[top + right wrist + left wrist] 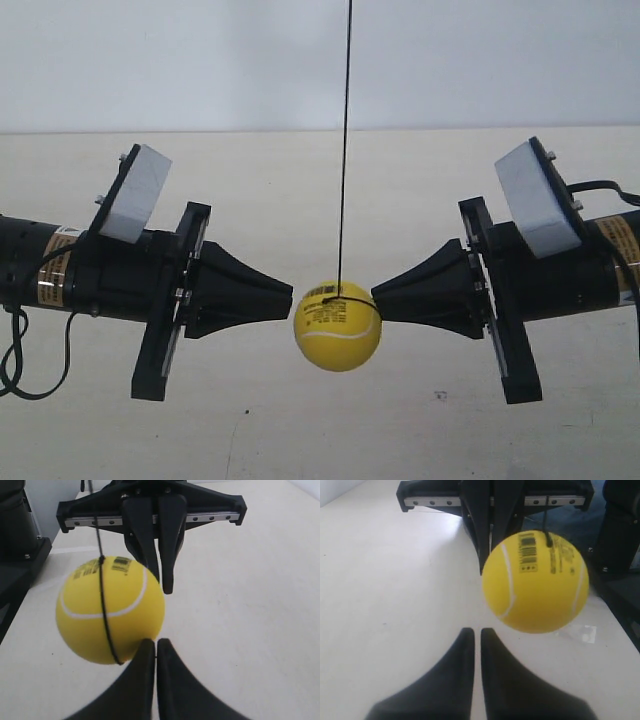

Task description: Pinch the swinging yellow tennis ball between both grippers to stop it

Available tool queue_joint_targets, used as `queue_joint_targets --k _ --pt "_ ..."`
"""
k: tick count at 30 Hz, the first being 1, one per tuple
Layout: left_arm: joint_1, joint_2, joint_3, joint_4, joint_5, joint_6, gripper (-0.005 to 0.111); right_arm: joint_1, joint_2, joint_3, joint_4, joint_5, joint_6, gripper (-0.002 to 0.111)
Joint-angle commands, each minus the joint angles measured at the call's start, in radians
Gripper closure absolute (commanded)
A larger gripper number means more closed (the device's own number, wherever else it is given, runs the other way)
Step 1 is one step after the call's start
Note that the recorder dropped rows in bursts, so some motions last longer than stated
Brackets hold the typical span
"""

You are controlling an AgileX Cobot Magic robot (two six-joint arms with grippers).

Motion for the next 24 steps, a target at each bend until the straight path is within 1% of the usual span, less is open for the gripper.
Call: queue_joint_targets --k 1,20,24 --pt "-0.004 -0.005 -0.005 -0.011 -0.012 -0.004 0.102 0.001 -0.007 -0.004 0.004 -0.011 -0.004 0.108" --pt "-0.004 -0.005 -0.005 0.004 -0.012 -0.014 0.102 0.001 -0.007 -0.006 -0.014 -0.011 -0.015 0.108" --pt "-0.004 -0.005 -0.005 0.013 -0.012 -0.017 0.102 -0.03 -0.007 -0.031 -0.063 -0.011 0.038 0.108"
